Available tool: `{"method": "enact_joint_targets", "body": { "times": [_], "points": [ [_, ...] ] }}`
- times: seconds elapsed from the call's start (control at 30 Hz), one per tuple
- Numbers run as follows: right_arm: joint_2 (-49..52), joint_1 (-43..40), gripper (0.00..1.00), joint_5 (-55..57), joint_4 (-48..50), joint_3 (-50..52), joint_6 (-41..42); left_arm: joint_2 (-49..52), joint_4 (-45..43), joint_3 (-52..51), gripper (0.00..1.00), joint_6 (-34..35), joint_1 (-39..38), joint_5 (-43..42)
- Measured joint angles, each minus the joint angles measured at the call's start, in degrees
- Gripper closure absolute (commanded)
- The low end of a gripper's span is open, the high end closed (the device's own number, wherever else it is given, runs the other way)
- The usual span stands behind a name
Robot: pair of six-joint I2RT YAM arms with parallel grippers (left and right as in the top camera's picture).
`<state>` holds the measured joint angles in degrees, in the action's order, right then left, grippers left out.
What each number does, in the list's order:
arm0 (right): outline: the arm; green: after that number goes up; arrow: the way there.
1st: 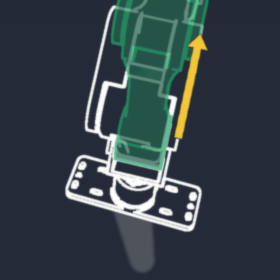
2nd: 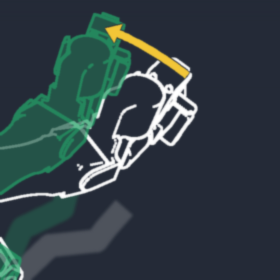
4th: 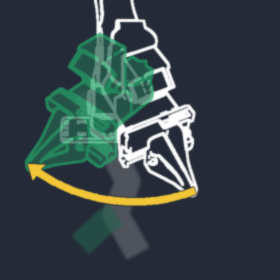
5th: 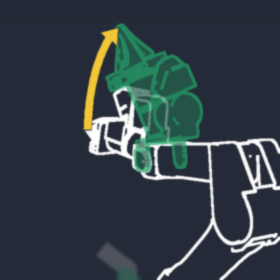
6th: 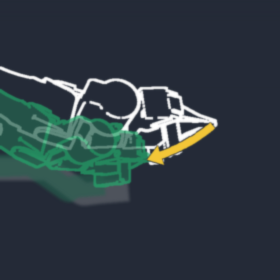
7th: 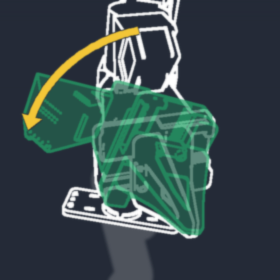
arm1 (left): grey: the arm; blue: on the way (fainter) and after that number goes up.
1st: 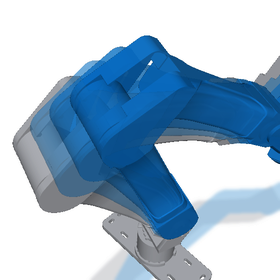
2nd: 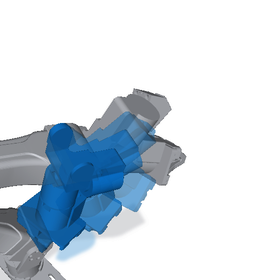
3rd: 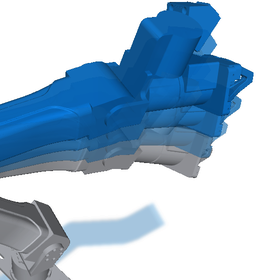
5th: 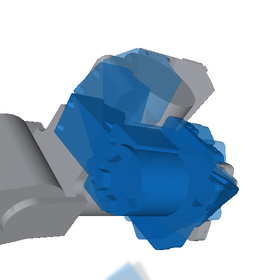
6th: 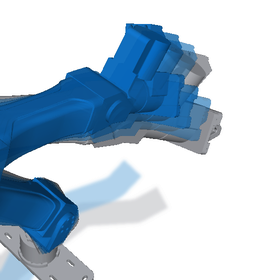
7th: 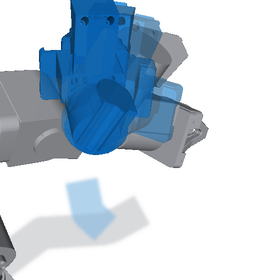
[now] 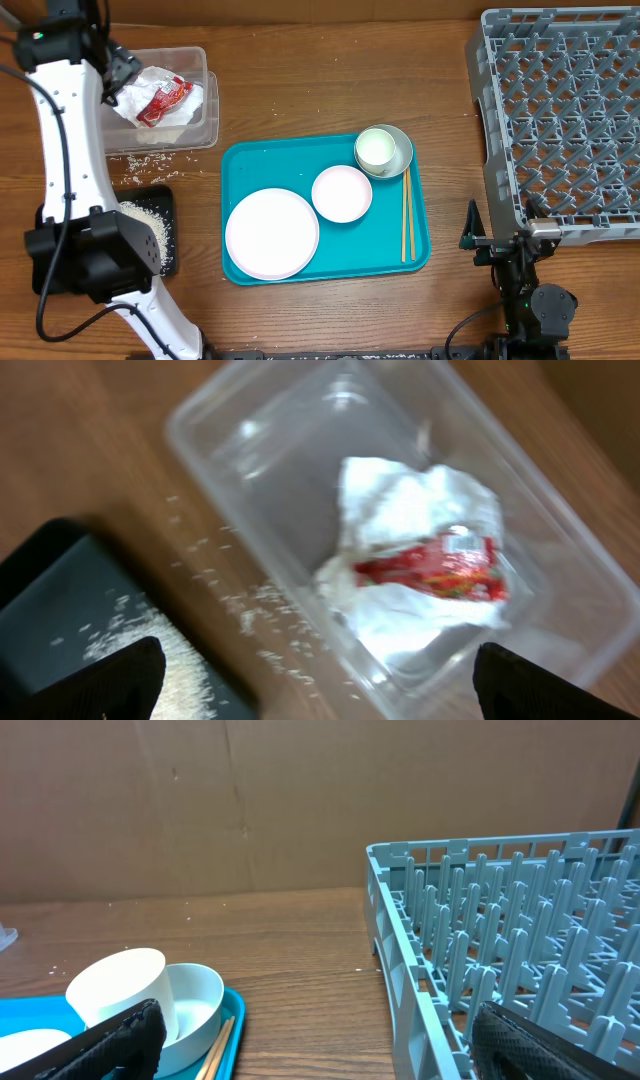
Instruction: Sort waste into correct bins and load items into the dishwasher
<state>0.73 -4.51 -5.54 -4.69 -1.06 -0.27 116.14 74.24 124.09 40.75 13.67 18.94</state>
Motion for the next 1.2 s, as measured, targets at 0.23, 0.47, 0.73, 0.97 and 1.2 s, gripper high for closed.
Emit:
{"method": "enact_joint_targets", "body": {
  "times": [0.23, 0.47, 0.73, 0.97, 1.2],
  "points": [
    [0.00, 0.00, 0.00, 0.00, 0.00, 0.00, 0.02, -2.08, 3.37, 0.00, 0.00, 4.92, 7.06, 0.76],
    [0.00, 0.00, 0.00, 0.00, 0.00, 0.00, 0.02, -2.27, 3.39, 0.00, 0.00, 5.90, 8.35, 0.83],
    [0.00, 0.00, 0.00, -0.02, -0.04, 0.00, 0.02, -2.27, 3.39, 0.00, 0.00, 6.08, 8.17, 0.83],
    [0.00, 0.00, 0.00, 0.00, -0.02, 0.00, 0.00, -2.27, 3.39, 0.00, 0.00, 6.08, 8.17, 0.83],
    [0.00, 0.00, 0.00, -0.22, 0.35, 0.00, 0.22, -2.27, 3.39, 0.00, 0.00, 6.08, 8.17, 0.83]
  ]
}}
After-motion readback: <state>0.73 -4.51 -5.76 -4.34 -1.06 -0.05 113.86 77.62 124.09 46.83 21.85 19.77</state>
